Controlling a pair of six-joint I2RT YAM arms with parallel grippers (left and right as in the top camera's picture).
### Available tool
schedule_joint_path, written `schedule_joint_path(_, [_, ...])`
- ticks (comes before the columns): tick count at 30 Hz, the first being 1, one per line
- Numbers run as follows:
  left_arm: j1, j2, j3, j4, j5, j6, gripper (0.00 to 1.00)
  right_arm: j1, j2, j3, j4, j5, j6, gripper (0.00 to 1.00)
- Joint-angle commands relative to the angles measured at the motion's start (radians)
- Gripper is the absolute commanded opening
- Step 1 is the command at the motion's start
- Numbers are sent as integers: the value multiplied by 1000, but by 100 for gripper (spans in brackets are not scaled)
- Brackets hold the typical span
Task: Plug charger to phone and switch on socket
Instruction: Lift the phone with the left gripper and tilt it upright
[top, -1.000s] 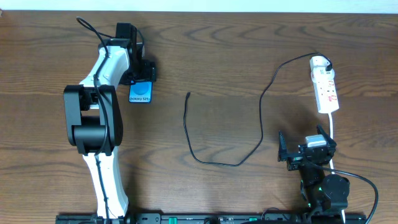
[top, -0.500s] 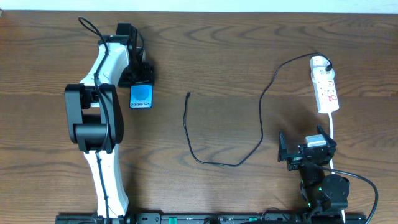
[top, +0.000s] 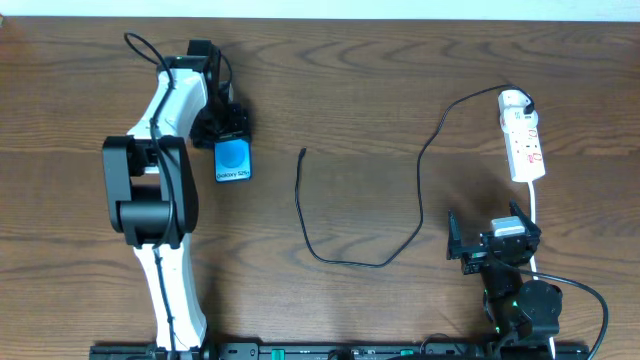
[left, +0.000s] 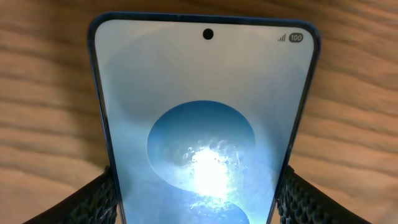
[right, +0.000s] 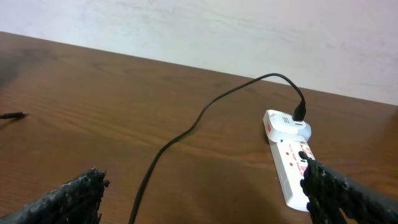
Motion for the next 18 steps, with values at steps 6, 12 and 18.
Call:
schedule_joint_path(6, [2,-146,5,-23,191,-135,68,-7,-6,-4,0,-6,0,99])
schedule_joint_path(12, [2,-145,5,-40,338,-198,69,-7,-6,-4,0,-6,0,99])
schedule_joint_path(18, [2,-145,5,-41,497,-261,69,-7,-6,-4,0,-6,0,99])
